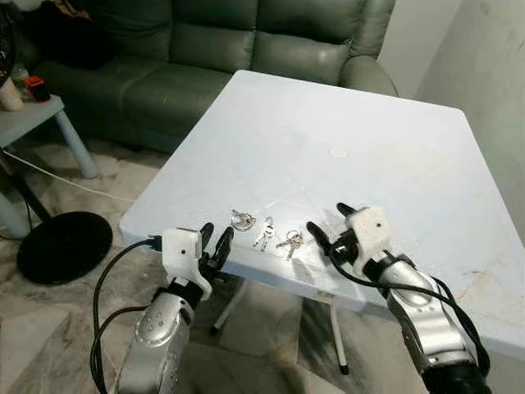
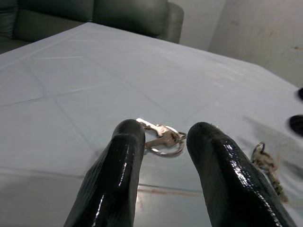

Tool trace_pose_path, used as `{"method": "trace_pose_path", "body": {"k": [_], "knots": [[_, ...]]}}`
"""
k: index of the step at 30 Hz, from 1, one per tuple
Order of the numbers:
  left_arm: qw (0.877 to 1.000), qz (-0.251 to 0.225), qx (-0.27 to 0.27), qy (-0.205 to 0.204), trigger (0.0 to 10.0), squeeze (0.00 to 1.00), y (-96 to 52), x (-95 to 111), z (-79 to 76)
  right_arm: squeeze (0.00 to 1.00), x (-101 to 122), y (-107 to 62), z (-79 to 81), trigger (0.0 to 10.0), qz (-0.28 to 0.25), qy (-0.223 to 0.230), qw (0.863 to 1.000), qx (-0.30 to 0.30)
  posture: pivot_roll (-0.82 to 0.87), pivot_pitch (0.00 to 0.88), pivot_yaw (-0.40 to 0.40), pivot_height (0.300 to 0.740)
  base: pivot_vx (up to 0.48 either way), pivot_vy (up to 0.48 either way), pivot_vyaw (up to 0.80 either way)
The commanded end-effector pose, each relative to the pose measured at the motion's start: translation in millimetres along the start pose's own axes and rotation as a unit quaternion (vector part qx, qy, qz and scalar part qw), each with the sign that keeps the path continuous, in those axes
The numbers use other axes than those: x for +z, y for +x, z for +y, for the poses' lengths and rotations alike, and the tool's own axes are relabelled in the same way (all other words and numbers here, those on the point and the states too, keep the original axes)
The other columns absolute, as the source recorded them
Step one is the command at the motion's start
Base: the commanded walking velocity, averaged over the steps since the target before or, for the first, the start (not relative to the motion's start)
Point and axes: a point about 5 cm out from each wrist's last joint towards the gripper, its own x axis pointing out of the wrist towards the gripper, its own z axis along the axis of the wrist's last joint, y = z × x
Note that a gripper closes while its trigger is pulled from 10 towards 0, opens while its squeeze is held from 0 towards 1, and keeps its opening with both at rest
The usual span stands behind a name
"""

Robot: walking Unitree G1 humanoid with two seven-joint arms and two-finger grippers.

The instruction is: Hang keys on a hook

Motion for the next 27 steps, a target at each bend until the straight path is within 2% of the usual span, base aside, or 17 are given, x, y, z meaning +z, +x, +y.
{"method": "trace_pose_path", "body": {"k": [1, 10, 16, 27], "knots": [[1.000, 0.005, -0.011, -0.003, 10.0, 0.00, -3.1, 1, -5.8, 0.00, -1, 3.8, 3.6, 10.0, 0.010, 0.000, 1.000, 0.025, 0.16, 0.141, -0.109, 0.740, 0.000, 0.000, 0.00], [1.000, 0.007, -0.007, -0.007, 10.0, 0.00, -8.8, 0, -7.8, 0.00, 3, 6.2, 10.6, 10.0, 0.007, -0.010, 0.996, 0.084, 0.17, 0.157, -0.120, 0.740, 0.000, 0.000, 0.00], [1.000, 0.012, -0.003, -0.013, 10.0, 0.00, -11.9, 1, -8.8, 0.00, 5, 7.2, 10.4, 10.0, 0.009, -0.015, 0.995, 0.095, 0.17, 0.165, -0.125, 0.740, 0.000, 0.000, 0.00], [1.000, 0.012, 0.000, -0.018, 10.0, 0.00, -13.5, 3, -10.2, 0.00, 10, 13.6, 22.0, 10.0, 0.005, -0.007, 0.992, 0.126, 0.18, 0.171, -0.132, 0.740, 0.000, 0.000, 0.00]]}}
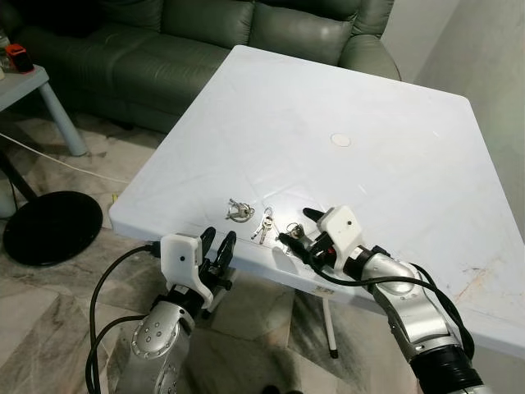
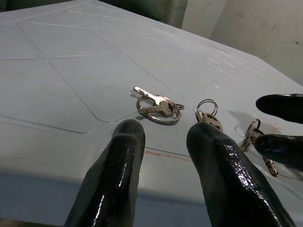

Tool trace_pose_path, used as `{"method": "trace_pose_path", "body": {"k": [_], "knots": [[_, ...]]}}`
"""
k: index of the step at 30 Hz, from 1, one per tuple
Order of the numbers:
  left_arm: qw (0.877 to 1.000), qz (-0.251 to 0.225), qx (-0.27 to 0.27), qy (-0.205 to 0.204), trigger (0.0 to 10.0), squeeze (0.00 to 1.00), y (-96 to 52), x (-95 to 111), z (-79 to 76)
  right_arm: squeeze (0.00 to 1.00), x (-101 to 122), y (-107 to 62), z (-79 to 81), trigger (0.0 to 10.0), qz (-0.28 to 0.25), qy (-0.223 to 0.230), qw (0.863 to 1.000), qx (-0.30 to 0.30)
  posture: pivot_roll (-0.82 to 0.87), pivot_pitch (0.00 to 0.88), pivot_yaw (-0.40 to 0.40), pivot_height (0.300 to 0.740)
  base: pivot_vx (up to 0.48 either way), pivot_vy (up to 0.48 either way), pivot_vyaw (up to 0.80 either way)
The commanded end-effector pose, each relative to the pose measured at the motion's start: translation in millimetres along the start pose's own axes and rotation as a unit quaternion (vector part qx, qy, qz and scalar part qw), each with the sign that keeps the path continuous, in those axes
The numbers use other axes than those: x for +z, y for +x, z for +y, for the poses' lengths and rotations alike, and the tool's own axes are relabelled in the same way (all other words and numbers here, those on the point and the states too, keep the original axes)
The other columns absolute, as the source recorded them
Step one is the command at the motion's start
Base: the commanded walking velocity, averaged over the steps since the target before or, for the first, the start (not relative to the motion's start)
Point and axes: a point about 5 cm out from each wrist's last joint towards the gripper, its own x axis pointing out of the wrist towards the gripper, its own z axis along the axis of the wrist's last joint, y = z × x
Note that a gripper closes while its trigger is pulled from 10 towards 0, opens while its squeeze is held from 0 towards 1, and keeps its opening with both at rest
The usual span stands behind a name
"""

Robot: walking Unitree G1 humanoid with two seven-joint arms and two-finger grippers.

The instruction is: Hang keys on a hook

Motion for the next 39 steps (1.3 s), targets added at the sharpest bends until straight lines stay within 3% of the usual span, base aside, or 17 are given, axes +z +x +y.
{"method": "trace_pose_path", "body": {"k": [1, 17, 29, 31, 32, 35, 37, 38, 39], "knots": [[1.000, 0.002, -0.005, -0.004, 10.0, 0.00, -0.9, 0, -5.8, 0.00, 5, 1.2, 0.1, 10.0, -0.004, -0.007, 1.000, 0.014, 0.18, 0.172, -0.134, 0.740, 0.000, 0.000, 0.00], [1.000, 0.002, 0.003, -0.011, 10.0, 0.00, -2.9, 1, -6.3, 0.00, 8, 13.4, 7.9, 10.0, 0.013, -0.012, 1.000, 0.018, 0.19, 0.172, -0.145, 0.740, 0.000, 0.000, 0.00], [1.000, 0.002, 0.004, -0.013, 10.0, 0.00, -4.0, 1, -7.8, 0.00, 3, 19.2, 7.3, 9.8, 0.048, 0.022, 0.999, 0.010, 0.20, 0.170, -0.151, 0.740, 0.000, 0.000, 0.00], [1.000, 0.002, 0.003, -0.014, 10.0, 0.00, -4.2, 1, -8.5, 0.00, 3, 19.0, 5.7, 8.0, 0.050, 0.021, 0.998, 0.005, 0.20, 0.170, -0.151, 0.740, 0.000, 0.000, 0.00], [1.000, 0.002, 0.003, -0.014, 10.0, 0.00, -4.3, 0, -8.9, 0.00, 2, 18.8, 5.2, 6.1, 0.050, 0.021, 0.999, 0.003, 0.20, 0.165, -0.152, 0.740, 0.000, 0.000, 0.00], [1.000, 0.002, 0.002, -0.016, 10.0, 0.00, -4.2, 0, -10.0, 0.00, 3, 17.7, 2.1, 2.5, 0.046, 0.024, 0.999, -0.004, 0.20, 0.165, -0.153, 0.740, 0.000, 0.000, 0.00], [1.000, 0.002, 0.002, -0.016, 10.0, 0.00, -4.1, 0, -10.3, 0.00, 3, 17.3, 1.2, 2.2, 0.044, 0.026, 0.999, -0.007, 0.20, 0.164, -0.153, 0.740, 0.000, 0.000, 0.00], [1.000, 0.002, 0.002, -0.017, 10.0, 0.00, -4.0, 0, -10.4, 0.00, 4, 17.2, 0.6, 0.7, 0.042, 0.028, 0.999, -0.009, 0.20, 0.164, -0.153, 0.740, 0.000, 0.000, 0.00], [1.000, 0.002, 0.001, -0.017, 10.0, 0.00, -4.2, 0, -10.7, 0.00, 4, 16.9, 0.3, 0.4, 0.041, 0.028, 0.999, -0.009, 0.20, 0.166, -0.151, 0.740, 0.000, 0.000, 0.00]]}}
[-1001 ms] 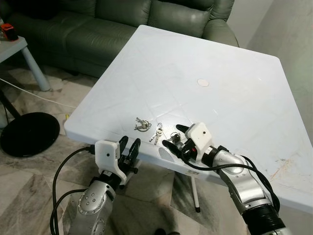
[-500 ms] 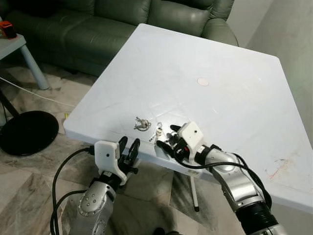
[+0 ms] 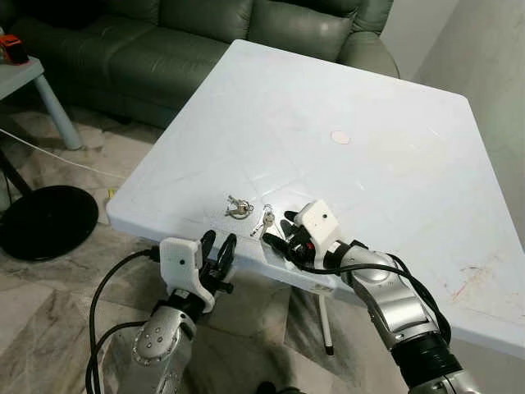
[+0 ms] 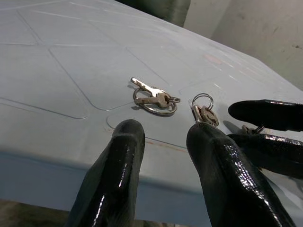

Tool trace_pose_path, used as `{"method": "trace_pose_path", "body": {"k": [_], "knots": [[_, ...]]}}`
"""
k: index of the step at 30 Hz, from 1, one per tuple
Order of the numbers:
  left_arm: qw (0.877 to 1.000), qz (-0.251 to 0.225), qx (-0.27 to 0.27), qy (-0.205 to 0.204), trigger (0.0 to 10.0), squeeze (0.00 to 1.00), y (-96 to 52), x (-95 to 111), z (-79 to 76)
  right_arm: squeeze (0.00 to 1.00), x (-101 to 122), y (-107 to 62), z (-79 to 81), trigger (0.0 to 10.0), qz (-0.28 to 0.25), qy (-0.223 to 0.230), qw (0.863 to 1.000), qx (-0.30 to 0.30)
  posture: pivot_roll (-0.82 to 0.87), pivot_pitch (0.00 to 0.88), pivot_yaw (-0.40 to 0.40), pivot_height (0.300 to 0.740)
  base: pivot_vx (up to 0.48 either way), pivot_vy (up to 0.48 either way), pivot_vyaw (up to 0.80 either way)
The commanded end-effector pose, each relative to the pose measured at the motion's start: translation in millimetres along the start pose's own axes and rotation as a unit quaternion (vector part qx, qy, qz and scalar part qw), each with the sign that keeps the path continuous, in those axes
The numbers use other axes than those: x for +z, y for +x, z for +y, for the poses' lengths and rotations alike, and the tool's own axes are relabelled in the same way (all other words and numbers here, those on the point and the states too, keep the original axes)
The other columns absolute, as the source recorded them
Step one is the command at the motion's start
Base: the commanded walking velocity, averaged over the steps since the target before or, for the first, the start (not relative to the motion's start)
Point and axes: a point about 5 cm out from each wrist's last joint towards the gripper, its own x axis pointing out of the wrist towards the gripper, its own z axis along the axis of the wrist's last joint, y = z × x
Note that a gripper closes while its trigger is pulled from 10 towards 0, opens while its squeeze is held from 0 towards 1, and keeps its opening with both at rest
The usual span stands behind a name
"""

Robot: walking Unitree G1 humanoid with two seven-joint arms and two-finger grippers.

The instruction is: Hang keys on a hook

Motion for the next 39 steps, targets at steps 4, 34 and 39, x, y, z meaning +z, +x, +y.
{"method": "trace_pose_path", "body": {"k": [4, 34, 39], "knots": [[1.000, 0.001, -0.006, -0.005, 10.0, 0.00, -0.7, 0, -5.9, 0.00, 0, -5.0, -10.5, 1.2, -0.009, 0.005, 1.000, -0.022, 0.19, 0.168, -0.150, 0.740, 0.000, 0.000, 0.00], [1.000, 0.001, -0.006, -0.012, 10.0, 0.00, -1.4, 0, -8.9, 0.00, -3, -6.1, -11.8, 10.0, -0.017, 0.019, 1.000, -0.015, 0.19, 0.179, -0.149, 0.740, 0.000, 0.000, 0.00], [1.000, 0.001, -0.005, -0.013, 10.0, 0.00, -1.2, 0, -9.0, 1.00, 2, -9.5, -19.8, 10.0, -0.062, 0.059, 0.996, -0.014, 0.19, 0.178, -0.149, 0.740, 0.000, 0.000, 0.00]]}}
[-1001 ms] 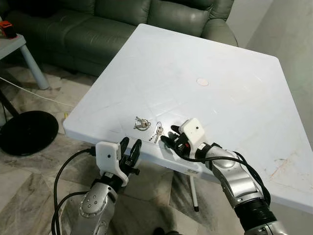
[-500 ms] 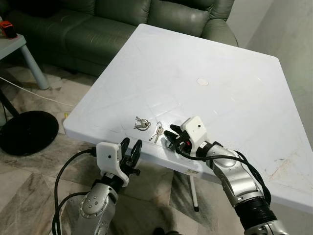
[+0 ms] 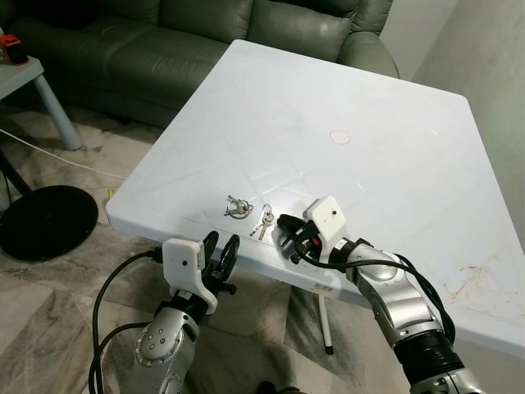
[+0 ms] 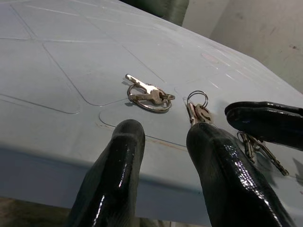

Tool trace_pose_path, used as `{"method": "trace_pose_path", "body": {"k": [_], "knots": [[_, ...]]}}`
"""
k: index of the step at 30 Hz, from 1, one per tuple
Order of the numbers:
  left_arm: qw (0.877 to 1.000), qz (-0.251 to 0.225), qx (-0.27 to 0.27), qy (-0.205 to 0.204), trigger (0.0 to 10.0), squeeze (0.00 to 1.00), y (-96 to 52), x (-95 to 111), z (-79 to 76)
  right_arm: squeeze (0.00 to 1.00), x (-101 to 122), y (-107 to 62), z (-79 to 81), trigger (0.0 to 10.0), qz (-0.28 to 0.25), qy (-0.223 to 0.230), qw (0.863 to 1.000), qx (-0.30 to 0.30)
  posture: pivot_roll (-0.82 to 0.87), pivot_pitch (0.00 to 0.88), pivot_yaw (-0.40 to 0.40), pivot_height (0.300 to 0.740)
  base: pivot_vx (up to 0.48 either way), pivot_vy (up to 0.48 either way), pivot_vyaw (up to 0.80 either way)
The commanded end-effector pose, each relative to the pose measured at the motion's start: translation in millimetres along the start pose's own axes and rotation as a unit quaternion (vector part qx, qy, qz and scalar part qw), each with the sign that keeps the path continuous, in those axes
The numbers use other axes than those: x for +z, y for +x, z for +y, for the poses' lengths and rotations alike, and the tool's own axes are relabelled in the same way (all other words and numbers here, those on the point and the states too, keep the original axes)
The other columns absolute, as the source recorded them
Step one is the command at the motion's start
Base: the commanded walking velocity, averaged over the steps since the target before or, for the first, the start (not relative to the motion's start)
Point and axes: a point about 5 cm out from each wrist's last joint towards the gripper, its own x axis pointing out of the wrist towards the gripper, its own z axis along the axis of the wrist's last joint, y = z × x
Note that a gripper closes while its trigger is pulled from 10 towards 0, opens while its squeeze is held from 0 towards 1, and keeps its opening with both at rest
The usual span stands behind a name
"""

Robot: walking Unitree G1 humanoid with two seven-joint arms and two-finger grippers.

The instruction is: Hang keys on a hook

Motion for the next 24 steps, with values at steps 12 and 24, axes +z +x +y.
{"method": "trace_pose_path", "body": {"k": [12, 24], "knots": [[1.000, -0.001, -0.008, -0.008, 10.0, 0.00, 0.5, 0, -7.5, 1.00, 0, -18.4, -20.0, 10.0, -0.026, -0.033, 0.999, -0.002, 0.19, 0.168, -0.144, 0.740, 0.000, 0.000, 0.00], [1.000, -0.002, -0.015, -0.009, 10.0, 0.00, 3.6, 1, -8.8, 0.00, -13, -23.0, -22.8, 10.0, 0.012, -0.090, 0.995, -0.028, 0.18, 0.161, -0.139, 0.740, 0.000, 0.000, 0.00]]}}
